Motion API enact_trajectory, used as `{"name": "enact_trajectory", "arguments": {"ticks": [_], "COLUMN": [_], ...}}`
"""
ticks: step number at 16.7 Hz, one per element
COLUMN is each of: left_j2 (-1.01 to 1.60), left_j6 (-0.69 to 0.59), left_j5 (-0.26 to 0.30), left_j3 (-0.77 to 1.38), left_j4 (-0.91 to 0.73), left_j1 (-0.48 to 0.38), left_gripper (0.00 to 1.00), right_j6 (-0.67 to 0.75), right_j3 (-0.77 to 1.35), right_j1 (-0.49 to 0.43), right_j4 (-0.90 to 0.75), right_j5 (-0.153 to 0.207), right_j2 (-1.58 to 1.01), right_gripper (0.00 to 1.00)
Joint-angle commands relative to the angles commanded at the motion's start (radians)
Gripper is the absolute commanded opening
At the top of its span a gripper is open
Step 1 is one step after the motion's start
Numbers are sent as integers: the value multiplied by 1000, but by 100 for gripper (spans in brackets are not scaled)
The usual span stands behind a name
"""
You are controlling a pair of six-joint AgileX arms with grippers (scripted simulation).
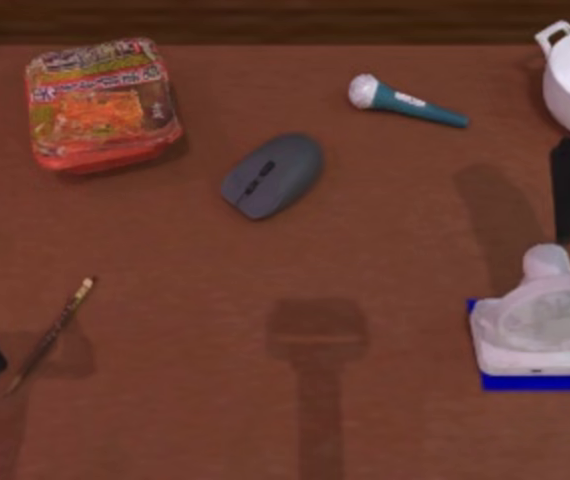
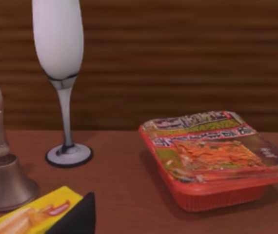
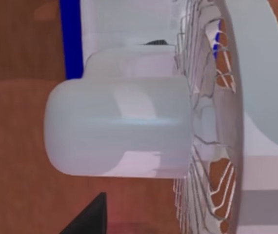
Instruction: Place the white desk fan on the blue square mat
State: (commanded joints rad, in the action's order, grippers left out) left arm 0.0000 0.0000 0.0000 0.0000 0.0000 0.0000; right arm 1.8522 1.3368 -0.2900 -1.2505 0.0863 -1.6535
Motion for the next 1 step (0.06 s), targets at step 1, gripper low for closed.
{"name": "enact_trajectory", "arguments": {"ticks": [1], "left_j2": [0], "left_j6": [0], "left_j5": [0], "left_j3": [0], "left_j4": [0], "left_j1": [0], "left_gripper": [100], "right_j6": [0], "right_j3": [0], "right_j1": [0], "right_j4": [0], "right_j5": [0], "right_j2": [0], "right_gripper": [100]}}
